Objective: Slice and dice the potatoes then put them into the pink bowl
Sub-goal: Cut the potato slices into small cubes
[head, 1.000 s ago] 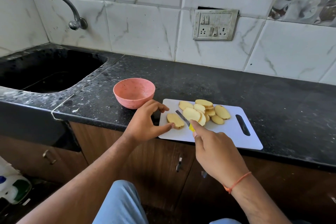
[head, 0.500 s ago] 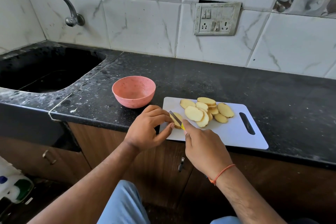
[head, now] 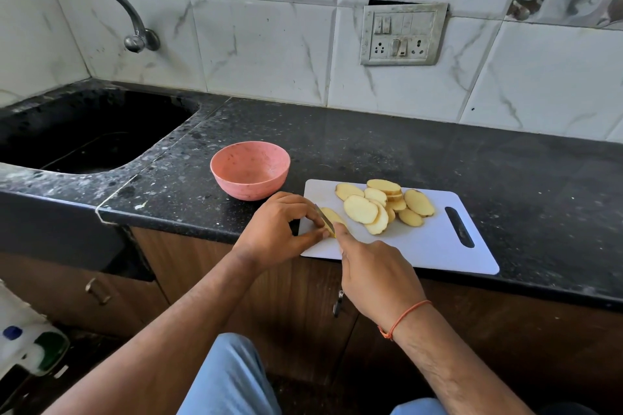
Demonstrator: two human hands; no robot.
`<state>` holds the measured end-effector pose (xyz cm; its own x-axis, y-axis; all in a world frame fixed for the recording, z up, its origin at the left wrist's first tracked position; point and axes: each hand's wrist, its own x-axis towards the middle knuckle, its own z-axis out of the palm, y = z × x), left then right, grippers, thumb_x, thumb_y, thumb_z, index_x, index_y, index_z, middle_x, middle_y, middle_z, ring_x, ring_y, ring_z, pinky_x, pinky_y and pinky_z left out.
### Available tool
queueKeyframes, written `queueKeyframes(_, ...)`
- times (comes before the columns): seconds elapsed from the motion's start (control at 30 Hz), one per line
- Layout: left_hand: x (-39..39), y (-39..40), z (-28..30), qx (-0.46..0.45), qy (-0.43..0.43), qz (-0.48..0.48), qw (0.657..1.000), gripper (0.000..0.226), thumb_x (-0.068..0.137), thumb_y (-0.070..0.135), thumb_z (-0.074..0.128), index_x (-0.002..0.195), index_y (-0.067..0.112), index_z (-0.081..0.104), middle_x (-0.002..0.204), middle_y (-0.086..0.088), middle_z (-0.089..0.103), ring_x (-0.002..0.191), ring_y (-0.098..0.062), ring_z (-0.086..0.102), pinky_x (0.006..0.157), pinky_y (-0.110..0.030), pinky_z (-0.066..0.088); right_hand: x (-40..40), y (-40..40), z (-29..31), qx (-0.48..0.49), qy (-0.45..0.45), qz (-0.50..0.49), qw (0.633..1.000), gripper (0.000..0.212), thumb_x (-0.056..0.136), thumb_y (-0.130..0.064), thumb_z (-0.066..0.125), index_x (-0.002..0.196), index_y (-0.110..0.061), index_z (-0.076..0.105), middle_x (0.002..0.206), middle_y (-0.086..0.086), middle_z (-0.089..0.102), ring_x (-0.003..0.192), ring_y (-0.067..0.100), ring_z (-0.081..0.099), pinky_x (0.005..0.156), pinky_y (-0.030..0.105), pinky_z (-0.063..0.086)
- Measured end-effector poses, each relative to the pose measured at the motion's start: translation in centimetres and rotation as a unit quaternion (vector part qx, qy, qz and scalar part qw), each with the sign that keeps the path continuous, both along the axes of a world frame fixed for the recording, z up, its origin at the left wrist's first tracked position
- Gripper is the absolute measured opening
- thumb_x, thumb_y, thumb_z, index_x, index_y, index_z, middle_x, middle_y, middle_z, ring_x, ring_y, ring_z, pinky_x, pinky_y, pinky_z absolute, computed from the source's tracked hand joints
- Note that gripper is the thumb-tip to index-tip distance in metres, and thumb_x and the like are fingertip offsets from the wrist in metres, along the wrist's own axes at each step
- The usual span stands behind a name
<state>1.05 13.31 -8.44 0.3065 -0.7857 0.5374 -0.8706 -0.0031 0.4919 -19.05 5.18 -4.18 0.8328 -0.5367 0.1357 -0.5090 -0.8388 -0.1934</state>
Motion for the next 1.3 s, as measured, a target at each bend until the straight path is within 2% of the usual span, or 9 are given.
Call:
queueKeyframes(0.33,0.1,-0.3,-0.1,0.023,0.004,0.003,1.0,0.024,0.085,0.056,0.08,0.099,0.036,0.082,0.106,0.024,0.072,0.108,-0.003,0.063,0.095,-0.028,0.052,-1.5,-0.2,0.6,-0.01,0.017,0.013,1.0,0.06,0.109,-0.026,0.045,0.164,-0.033,0.021,0.076,-0.004,0.053,0.068,0.011,0.054,0.051,0.024,0.034)
queueKeyframes(0.47,0.1,-0.2,-0.1,0.027,0.006,0.004,1.0,0.025,0.085,0.057,0.08,0.099,0.036,0.081,0.106,0.025,0.071,0.108,-0.005,0.063,0.093,-0.033,0.055,-2.9,0.1,1.3,-0.016,0.037,0.009,0.999,0.062,0.109,-0.028,0.046,0.164,-0.035,0.018,0.072,-0.007,0.044,0.065,0.009,0.048,0.048,0.023,0.026)
queueKeyframes(0.7,0.0,-0.2,0.0,0.028,0.007,0.008,1.0,0.029,0.084,0.061,0.077,0.097,0.035,0.08,0.106,0.024,0.07,0.106,-0.004,0.062,0.09,-0.032,0.056,-6.3,0.8,1.3,-0.015,0.045,0.004,0.999,0.058,0.11,-0.03,0.041,0.163,-0.037,0.018,0.075,-0.006,0.057,0.067,0.011,0.055,0.058,0.027,0.048)
queueKeyframes(0.83,0.1,-0.3,0.0,0.028,0.009,0.007,1.0,0.024,0.084,0.056,0.082,0.096,0.035,0.08,0.104,0.025,0.069,0.105,-0.003,0.061,0.089,-0.028,0.054,-7.9,1.0,1.8,-0.013,0.03,0.01,0.999,0.055,0.111,-0.034,0.037,0.163,-0.038,0.019,0.068,-0.008,0.051,0.059,0.009,0.05,0.05,0.02,0.032)
queueKeyframes(0.9,0.1,-0.4,0.0,0.034,0.011,0.01,0.999,0.023,0.084,0.055,0.082,0.096,0.036,0.079,0.105,0.026,0.068,0.108,-0.001,0.06,0.09,-0.025,0.052,-8.5,0.6,1.6,0.003,0.022,0.007,1.0,0.053,0.111,-0.037,0.034,0.163,-0.04,0.02,0.067,-0.008,0.053,0.06,0.01,0.053,0.049,0.022,0.032)
queueKeyframes(1.0,0.3,-0.5,0.0,0.042,0.019,0.008,0.999,0.02,0.083,0.053,0.084,0.095,0.037,0.078,0.104,0.027,0.068,0.109,0.001,0.058,0.09,-0.021,0.049,-9.4,-0.5,1.7,0.061,-0.029,0.002,0.998,0.05,0.111,-0.039,0.035,0.16,-0.046,0.028,0.061,-0.006,0.056,0.056,0.011,0.055,0.048,0.025,0.034)
queueKeyframes(1.1,0.8,-0.7,0.2,0.053,0.028,-0.004,0.998,0.023,0.081,0.05,0.088,0.096,0.037,0.076,0.104,0.025,0.068,0.106,-0.001,0.059,0.087,-0.022,0.049,-9.3,-2.2,2.3,0.117,-0.147,0.001,0.982,0.048,0.111,-0.033,0.042,0.153,-0.052,0.033,0.051,-0.011,0.048,0.047,0.008,0.047,0.045,0.023,0.032)
queueKeyframes(1.17,1.1,-0.9,0.8,0.08,0.036,-0.027,0.996,0.032,0.082,0.048,0.088,0.108,0.037,0.073,0.116,0.025,0.064,0.113,-0.001,0.058,0.092,-0.021,0.048,-8.6,-4.3,2.0,0.166,-0.233,-0.022,0.958,0.046,0.11,-0.032,0.044,0.151,-0.053,0.038,0.052,-0.011,0.04,0.047,0.008,0.038,0.046,0.02,0.028)
queueKeyframes(1.3,1.7,-1.5,2.1,0.174,-0.009,-0.077,0.982,0.059,0.091,0.048,0.079,0.145,0.039,0.057,0.147,0.027,0.052,0.138,0.005,0.044,0.117,-0.02,0.034,-6.2,-8.3,1.3,0.258,-0.333,-0.066,0.905,0.041,0.11,-0.023,0.048,0.148,-0.037,0.055,0.056,-0.015,0.04,0.052,0.005,0.038,0.051,0.02,0.037)
